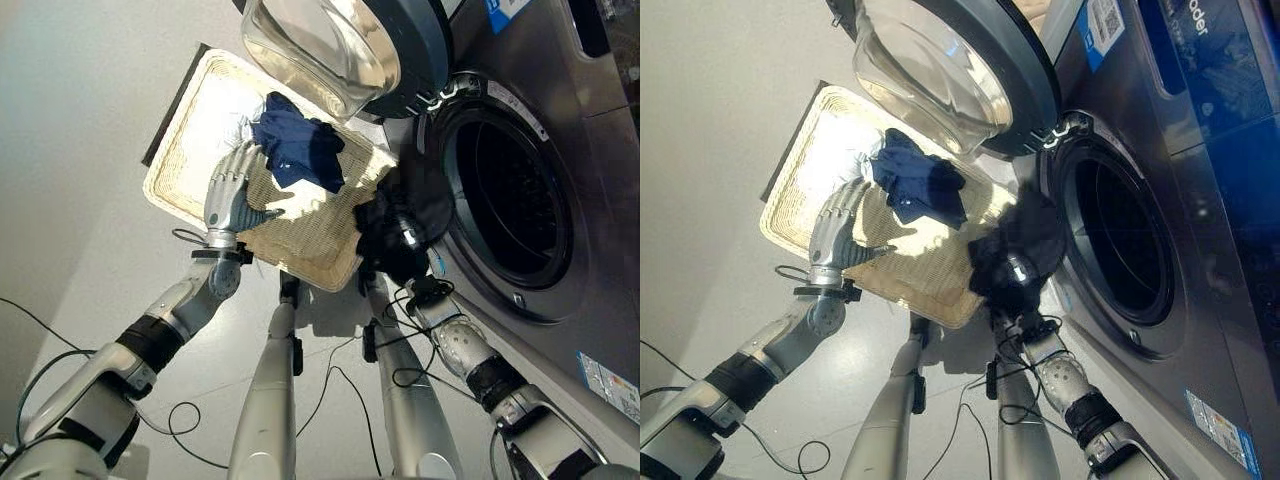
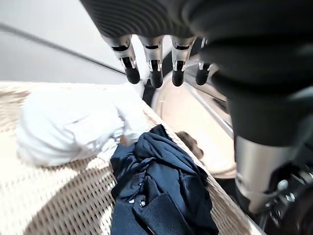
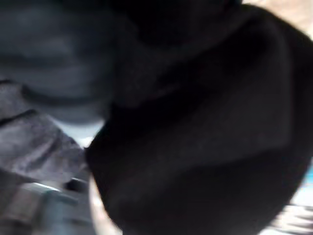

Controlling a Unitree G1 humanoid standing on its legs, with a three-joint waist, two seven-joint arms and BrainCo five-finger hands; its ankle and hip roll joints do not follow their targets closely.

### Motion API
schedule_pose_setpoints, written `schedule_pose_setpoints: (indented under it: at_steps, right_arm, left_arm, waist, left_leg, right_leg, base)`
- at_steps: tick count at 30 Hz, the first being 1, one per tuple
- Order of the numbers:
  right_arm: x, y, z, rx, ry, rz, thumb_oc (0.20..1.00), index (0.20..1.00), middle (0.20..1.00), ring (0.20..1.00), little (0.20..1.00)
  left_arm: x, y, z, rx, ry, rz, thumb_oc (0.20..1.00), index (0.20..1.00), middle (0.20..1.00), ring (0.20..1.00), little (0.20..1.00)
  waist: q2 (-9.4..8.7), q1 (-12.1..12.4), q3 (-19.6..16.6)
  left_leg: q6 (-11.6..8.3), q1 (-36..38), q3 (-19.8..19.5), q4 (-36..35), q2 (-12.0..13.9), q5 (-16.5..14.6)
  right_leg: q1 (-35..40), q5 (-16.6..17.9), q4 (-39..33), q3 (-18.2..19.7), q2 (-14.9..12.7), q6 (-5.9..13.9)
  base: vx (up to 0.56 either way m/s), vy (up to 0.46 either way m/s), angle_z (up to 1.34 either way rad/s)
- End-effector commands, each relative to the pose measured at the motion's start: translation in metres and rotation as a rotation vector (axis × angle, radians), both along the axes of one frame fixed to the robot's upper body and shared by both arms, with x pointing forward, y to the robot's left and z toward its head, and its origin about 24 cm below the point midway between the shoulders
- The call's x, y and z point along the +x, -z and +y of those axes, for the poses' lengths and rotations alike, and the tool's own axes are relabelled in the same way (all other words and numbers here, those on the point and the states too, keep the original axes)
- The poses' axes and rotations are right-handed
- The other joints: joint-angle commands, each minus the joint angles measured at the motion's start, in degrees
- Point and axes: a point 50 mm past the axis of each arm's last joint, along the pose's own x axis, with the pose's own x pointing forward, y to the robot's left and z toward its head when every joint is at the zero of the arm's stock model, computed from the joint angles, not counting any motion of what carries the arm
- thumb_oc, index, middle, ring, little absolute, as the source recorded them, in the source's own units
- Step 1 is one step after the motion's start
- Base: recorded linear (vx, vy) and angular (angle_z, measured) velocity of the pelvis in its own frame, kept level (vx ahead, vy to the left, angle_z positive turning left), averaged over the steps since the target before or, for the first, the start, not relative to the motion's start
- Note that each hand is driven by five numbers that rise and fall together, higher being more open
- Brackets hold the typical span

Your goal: Put the clothes into the washing machine.

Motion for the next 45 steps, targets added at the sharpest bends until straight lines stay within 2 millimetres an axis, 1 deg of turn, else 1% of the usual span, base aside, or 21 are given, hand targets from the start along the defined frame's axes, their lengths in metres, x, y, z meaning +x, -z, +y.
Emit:
schedule_pose_setpoints:
  at_steps: [1, 3, 5, 6, 7, 9, 10, 12, 13, 15, 17, 20, 23, 24, 26, 28, 30, 32, 34, 38, 45]
  right_arm:
    - [0.012, -0.033, -0.059, 0.15, 0.288, -0.047, 0.2, 0.2, 0.2, 0.2, 0.2]
    - [0.018, -0.063, -0.106, 0.22, 0.524, -0.04, 0.2, 0.2, 0.2, 0.2, 0.2]
    - [0.018, -0.07, -0.115, 0.236, 0.572, -0.042, 0.2, 0.2, 0.2, 0.2, 0.2]
    - [0.011, -0.089, -0.143, 0.294, 0.731, -0.044, 0.2, 0.2, 0.2, 0.2, 0.2]
    - [0.001, -0.11, -0.168, 0.37, 0.879, -0.082, 0.2, 0.2, 0.2, 0.2, 0.2]
    - [-0.013, -0.127, -0.188, 0.443, 1.019, -0.141, 0.2, 0.2, 0.2, 0.2, 0.2]
    - [-0.039, -0.144, -0.209, 0.536, 1.225, -0.275, 0.2, 0.2, 0.2, 0.2, 0.2]
    - [-0.057, -0.151, -0.221, 0.573, 1.359, -0.361, 0.2, 0.2, 0.2, 0.2, 0.2]
    - [-0.074, -0.155, -0.231, 0.619, 1.488, -0.399, 0.517, 0.517, 0.517, 0.517, 0.517]
    - [-0.084, -0.164, -0.24, 0.66, 1.543, -0.425, 1.0, 1.0, 1.0, 1.0, 1.0]
    - [-0.084, -0.168, -0.244, 0.667, 1.516, -0.423, 1.0, 1.0, 1.0, 1.0, 1.0]
    - [-0.068, -0.176, -0.238, 0.635, 1.342, -0.384, 1.0, 1.0, 1.0, 1.0, 1.0]
    - [-0.039, -0.172, -0.216, 0.537, 1.094, -0.317, 1.0, 1.0, 1.0, 1.0, 1.0]
    - [-0.03, -0.166, -0.209, 0.477, 1.017, -0.288, 1.0, 1.0, 1.0, 1.0, 1.0]
    - [0.001, -0.148, -0.171, 0.183, 0.763, -0.156, 1.0, 1.0, 1.0, 1.0, 1.0]
    - [0.01, -0.138, -0.155, 0.069, 0.686, -0.112, 1.0, 1.0, 1.0, 1.0, 1.0]
    - [0.013, -0.122, -0.147, -0.03, 0.642, -0.08, 1.0, 1.0, 1.0, 1.0, 1.0]
    - [0.012, -0.093, -0.142, -0.172, 0.608, -0.051, 1.0, 1.0, 1.0, 1.0, 1.0]
    - [0.013, -0.084, -0.141, -0.25, 0.604, -0.026, 1.0, 1.0, 1.0, 1.0, 1.0]
    - [0.016, -0.081, -0.133, -0.463, 0.579, -0.011, 1.0, 1.0, 1.0, 1.0, 1.0]
    - [0.014, -0.06, -0.111, -0.464, 0.493, 0.0, 1.0, 1.0, 1.0, 1.0, 1.0]
  left_arm:
    - [0.001, -0.009, 0.001, -0.15, 0.029, -0.033, 1.0, 1.0, 1.0, 1.0, 1.0]
    - [0.004, -0.014, 0.011, -0.163, 0.015, -0.009, 1.0, 1.0, 1.0, 1.0, 1.0]
    - [0.005, -0.016, 0.012, -0.165, 0.015, -0.007, 1.0, 1.0, 1.0, 1.0, 1.0]
    - [0.004, -0.015, 0.017, -0.173, 0.007, 0.004, 1.0, 1.0, 1.0, 1.0, 1.0]
    - [0.001, -0.011, 0.021, -0.176, 0.002, 0.016, 1.0, 1.0, 1.0, 1.0, 1.0]
    - [-0.002, -0.009, 0.023, -0.174, 0.001, 0.023, 1.0, 1.0, 1.0, 1.0, 1.0]
    - [-0.006, -0.003, 0.027, -0.171, -0.002, 0.04, 1.0, 1.0, 1.0, 1.0, 1.0]
    - [-0.007, -0.004, 0.03, -0.166, -0.005, 0.05, 1.0, 1.0, 1.0, 1.0, 1.0]
    - [-0.008, -0.004, 0.031, -0.156, -0.001, 0.063, 1.0, 1.0, 1.0, 1.0, 1.0]
    - [-0.007, -0.005, 0.03, -0.15, 0.006, 0.08, 1.0, 1.0, 1.0, 1.0, 1.0]
    - [-0.007, -0.005, 0.031, -0.15, 0.007, 0.088, 1.0, 1.0, 1.0, 1.0, 1.0]
    - [-0.007, -0.001, 0.029, -0.176, 0.009, 0.103, 1.0, 1.0, 1.0, 1.0, 1.0]
    - [-0.006, 0.003, 0.029, -0.216, -0.007, 0.103, 1.0, 1.0, 1.0, 1.0, 1.0]
    - [-0.006, 0.005, 0.029, -0.231, -0.016, 0.097, 1.0, 1.0, 1.0, 1.0, 1.0]
    - [-0.005, 0.007, 0.027, -0.285, -0.05, 0.054, 1.0, 1.0, 1.0, 1.0, 1.0]
    - [-0.003, 0.005, 0.029, -0.277, -0.083, 0.01, 1.0, 1.0, 1.0, 1.0, 1.0]
    - [-0.004, 0.003, 0.032, -0.25, -0.118, -0.031, 1.0, 1.0, 1.0, 1.0, 1.0]
    - [-0.003, -0.004, 0.038, -0.187, -0.191, -0.114, 1.0, 1.0, 1.0, 1.0, 1.0]
    - [0.0, -0.012, 0.044, -0.117, -0.243, -0.16, 1.0, 1.0, 1.0, 1.0, 1.0]
    - [0.007, -0.044, 0.057, 0.009, -0.382, -0.253, 1.0, 1.0, 1.0, 1.0, 1.0]
    - [0.018, -0.085, 0.069, 0.114, -0.544, -0.316, 1.0, 1.0, 1.0, 1.0, 1.0]
  waist:
    - [5.6, -1.2, -1.2]
    - [5.7, -1.0, -1.2]
    - [5.68, -0.8, -1.2]
    - [5.55, -0.7, -1.2]
    - [5.42, -0.5, -1.2]
    - [5.33, -0.4, -1.2]
    - [5.33, -0.4, -1.2]
    - [5.35, -0.5, -1.2]
    - [5.44, -0.7, -1.2]
    - [5.66, -0.6, -1.2]
    - [5.89, -0.7, -1.2]
    - [6.32, -0.6, -1.2]
    - [6.54, -0.7, -1.2]
    - [6.54, -0.6, -1.2]
    - [6.43, -0.3, -1.2]
    - [6.09, -0.3, -1.2]
    - [5.75, -0.4, -1.2]
    - [5.02, -0.8, -1.2]
    - [4.82, -1.1, -1.2]
    - [4.21, -1.8, -1.2]
    - [3.3, -3.9, -1.2]
  left_leg:
    - [2.64, -3.0, 0.4, -6.2, -2.4, 7.7]
    - [2.32, -3.2, 0.5, -6.2, -2.3, 7.5]
    - [2.29, -3.5, 0.5, -6.1, -2.2, 7.4]
    - [2.23, -3.4, 0.4, -6.1, -2.2, 7.2]
    - [2.2, -2.8, 0.4, -6.5, -2.1, 6.4]
    - [2.25, -3.3, 0.3, -6.4, -2.0, 6.6]
    - [2.35, -2.4, -0.1, -6.7, -2.0, 5.8]
    - [2.52, -3.1, -0.5, -6.5, -2.1, 6.0]
    - [2.61, -3.3, -0.8, -6.3, -2.1, 5.9]
    - [2.76, -3.7, -1.3, -6.2, -2.4, 5.9]
    - [2.82, -4.0, -1.5, -6.0, -2.5, 5.9]
    - [2.98, -4.7, -1.7, -5.6, -2.7, 6.0]
    - [3.09, -5.0, -1.5, -5.5, -2.8, 6.2]
    - [3.2, -5.1, -1.6, -5.4, -2.9, 6.2]
    - [3.24, -5.2, -1.2, -5.3, -2.9, 6.5]
    - [3.09, -5.6, -0.9, -5.3, -2.7, 6.8]
    - [2.95, -5.6, -0.8, -5.4, -2.5, 6.9]
    - [2.69, -5.5, -0.4, -5.6, -2.4, 7.2]
    - [2.53, -5.6, -0.2, -5.7, -2.4, 7.2]
    - [2.25, -6.4, 0.4, -4.1, -2.5, 6.6]
    - [2.25, -9.0, 1.2, 2.0, -3.1, 4.2]
  right_leg:
    - [1.9, -0.5, 0.5, -3.4, 0.8, 3.17]
    - [1.6, -0.1, 0.4, -3.6, 0.9, 3.34]
    - [1.3, 0.0, 0.4, -3.6, 0.9, 3.35]
    - [1.4, 0.0, 0.3, -3.7, 0.9, 3.37]
    - [2.0, -0.6, 0.1, -3.8, 1.1, 3.39]
    - [1.5, -0.1, 0.0, -3.8, 1.1, 3.33]
    - [2.2, -0.8, 0.0, -3.8, 1.3, 3.32]
    - [1.5, -0.4, 0.1, -3.7, 1.3, 3.25]
    - [1.1, -0.3, 0.2, -3.6, 1.3, 3.31]
    - [0.8, -0.1, 0.1, -3.5, 1.2, 3.49]
    - [0.4, 0.0, 0.1, -3.5, 1.0, 3.64]
    - [-0.2, 0.2, 0.0, -3.5, 0.9, 3.73]
    - [-0.5, 0.3, 0.1, -3.6, 0.9, 3.66]
    - [-0.5, 0.3, 0.2, -3.7, 0.8, 3.64]
    - [-0.6, 0.2, 0.3, -4.0, 0.7, 3.61]
    - [-0.9, 0.4, 0.2, -4.1, 0.7, 3.56]
    - [-0.9, 0.3, 0.2, -4.0, 0.8, 3.49]
    - [-0.8, 0.6, -0.3, -4.0, 1.0, 3.22]
    - [-0.9, 0.7, -0.5, -3.9, 1.1, 3.19]
    - [-1.8, 1.0, -0.6, -3.5, 1.0, 3.09]
    - [-4.0, 0.6, 1.2, -2.4, 0.7, 2.9]
  base:
    - [0.03, -0.072, -0.02]
    - [0.03, -0.075, -0.04]
    - [0.03, -0.047, -0.05]
    - [0.06, -0.071, -0.04]
    - [0.05, -0.069, -0.04]
    - [0.03, -0.033, -0.07]
    - [0.03, -0.023, -0.09]
    - [0.01, -0.008, -0.03]
    - [0.0, 0.0, 0.0]
    - [0.01, -0.032, -0.03]
    - [0.0, 0.0, 0.0]
    - [0.0, 0.0, 0.0]
    - [0.0, 0.0, 0.0]
    - [0.0, -0.001, 0.05]
    - [0.0, -0.018, 0.1]
    - [-0.01, -0.035, 0.09]
    - [0.0, -0.015, 0.03]
    - [0.0, 0.0, 0.0]
    - [0.0, 0.0, 0.0]
    - [0.0, 0.055, 0.03]
    - [0.01, 0.08, -0.04]
